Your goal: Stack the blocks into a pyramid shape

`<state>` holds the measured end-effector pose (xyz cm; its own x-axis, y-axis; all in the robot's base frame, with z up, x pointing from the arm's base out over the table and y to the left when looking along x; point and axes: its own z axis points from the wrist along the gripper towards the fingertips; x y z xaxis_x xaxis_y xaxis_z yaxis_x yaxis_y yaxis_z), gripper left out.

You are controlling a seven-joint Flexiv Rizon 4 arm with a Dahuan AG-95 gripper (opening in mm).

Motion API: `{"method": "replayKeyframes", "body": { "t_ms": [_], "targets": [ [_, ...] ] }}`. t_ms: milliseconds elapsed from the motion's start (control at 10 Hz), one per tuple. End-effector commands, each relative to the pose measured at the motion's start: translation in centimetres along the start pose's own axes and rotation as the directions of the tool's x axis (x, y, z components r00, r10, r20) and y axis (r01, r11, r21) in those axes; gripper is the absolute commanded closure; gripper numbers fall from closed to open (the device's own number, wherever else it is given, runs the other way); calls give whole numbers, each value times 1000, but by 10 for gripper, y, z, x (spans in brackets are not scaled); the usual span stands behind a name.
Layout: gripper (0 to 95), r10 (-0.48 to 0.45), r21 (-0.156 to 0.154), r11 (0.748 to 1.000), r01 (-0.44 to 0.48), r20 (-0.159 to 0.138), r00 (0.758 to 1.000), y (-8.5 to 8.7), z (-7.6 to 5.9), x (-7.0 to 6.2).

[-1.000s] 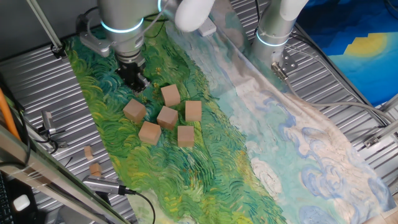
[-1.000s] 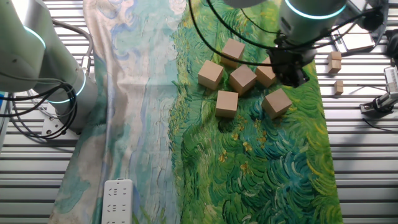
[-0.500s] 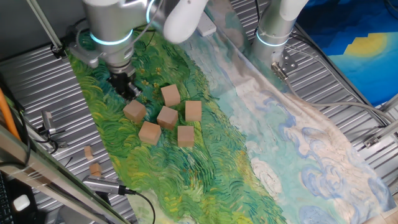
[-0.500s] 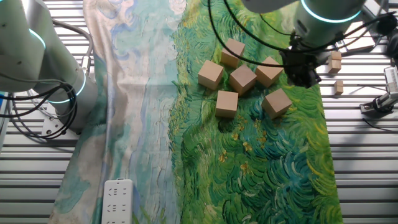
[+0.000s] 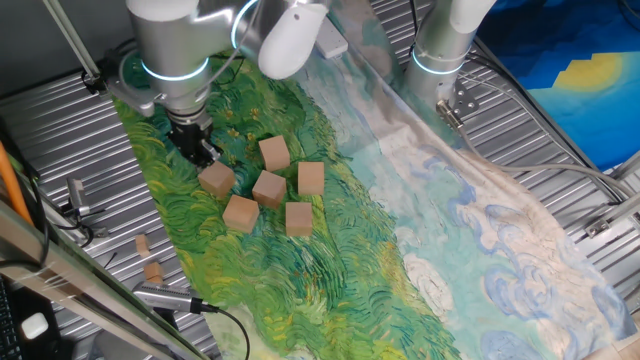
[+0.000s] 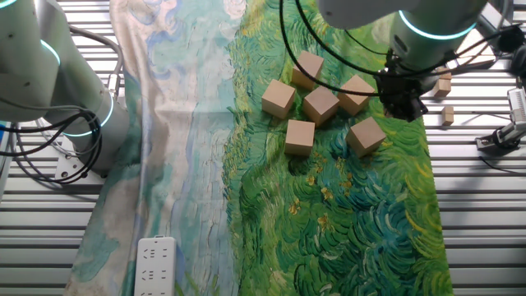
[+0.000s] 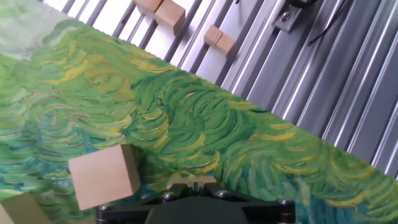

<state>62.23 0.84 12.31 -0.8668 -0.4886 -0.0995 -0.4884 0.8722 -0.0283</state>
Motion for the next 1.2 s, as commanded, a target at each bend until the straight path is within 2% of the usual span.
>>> {"method": "replayKeyframes", "body": {
  "t_ms": [100,200,300,400,600,1000,1200],
  "targets": [
    [570,-12,-1,1000,12,6,1000,0,0,2],
    [570,-18,-6,1000,18,10,1000,0,0,2],
    [380,-22,-33,999,23,27,999,0,2,2],
    [380,-22,-54,998,24,39,999,1,3,2],
    [380,-27,-67,997,30,50,998,3,13,1],
    [380,-29,-57,998,32,45,999,11,27,0],
    [380,-54,-54,997,57,57,997,12,35,2]
  ]
}}
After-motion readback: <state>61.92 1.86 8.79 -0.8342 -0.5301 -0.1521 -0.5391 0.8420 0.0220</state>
